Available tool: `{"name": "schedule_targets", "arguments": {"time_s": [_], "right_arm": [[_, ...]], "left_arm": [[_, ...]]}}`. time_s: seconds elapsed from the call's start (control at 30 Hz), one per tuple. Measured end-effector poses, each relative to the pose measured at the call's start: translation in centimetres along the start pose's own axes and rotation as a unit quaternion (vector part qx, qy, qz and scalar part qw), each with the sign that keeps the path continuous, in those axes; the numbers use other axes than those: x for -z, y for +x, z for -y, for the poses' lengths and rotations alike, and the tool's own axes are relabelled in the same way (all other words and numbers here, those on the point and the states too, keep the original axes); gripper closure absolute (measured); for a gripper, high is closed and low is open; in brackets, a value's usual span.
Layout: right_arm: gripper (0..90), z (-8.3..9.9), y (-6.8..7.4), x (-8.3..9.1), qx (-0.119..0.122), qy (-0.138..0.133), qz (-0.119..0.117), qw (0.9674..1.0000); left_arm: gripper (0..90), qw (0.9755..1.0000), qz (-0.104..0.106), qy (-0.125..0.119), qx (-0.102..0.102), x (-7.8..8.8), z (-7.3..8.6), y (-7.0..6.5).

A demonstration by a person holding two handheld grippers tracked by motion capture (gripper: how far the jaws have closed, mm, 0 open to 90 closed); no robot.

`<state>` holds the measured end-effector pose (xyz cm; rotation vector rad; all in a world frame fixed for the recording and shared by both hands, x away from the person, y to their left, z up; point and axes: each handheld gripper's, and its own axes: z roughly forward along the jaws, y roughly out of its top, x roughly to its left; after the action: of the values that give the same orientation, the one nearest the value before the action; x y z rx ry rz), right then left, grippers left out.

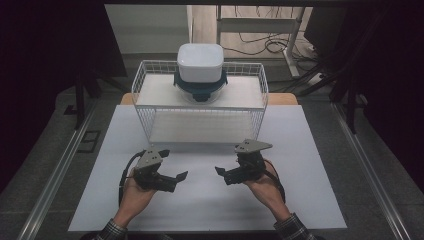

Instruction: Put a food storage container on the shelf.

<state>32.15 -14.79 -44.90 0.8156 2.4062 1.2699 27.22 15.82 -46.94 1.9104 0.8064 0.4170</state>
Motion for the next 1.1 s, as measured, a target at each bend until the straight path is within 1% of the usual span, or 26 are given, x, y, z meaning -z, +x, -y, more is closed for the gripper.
{"name": "schedule_targets", "arguments": {"time_s": [0.07,0.23,0.5,0.87,1.1], "right_arm": [[0.0,0.2,0.0,0.0,-0.002,0.000,-0.001,1.0000],[0.0,0.8,0.1,0.0,-0.001,0.002,0.001,1.0000],[0.0,1.2,0.4,0.3,0.003,0.000,0.002,1.0000],[0.0,1.8,0.6,1.2,0.002,-0.002,0.002,1.0000],[0.0,2.2,0.6,1.9,-0.005,-0.003,0.005,1.0000]], "left_arm": [[4.0,1.0000,-0.001,0.002,0.001,0.0,0.2,0.0],[4.0,1.0000,-0.001,-0.001,0.004,0.0,0.5,-0.1],[4.0,0.9999,-0.005,0.007,0.007,0.1,1.3,-0.3],[4.1,0.9998,-0.016,0.006,0.009,1.1,2.2,-0.5],[4.2,0.9996,-0.024,0.006,0.011,1.7,2.7,-0.6]]}}
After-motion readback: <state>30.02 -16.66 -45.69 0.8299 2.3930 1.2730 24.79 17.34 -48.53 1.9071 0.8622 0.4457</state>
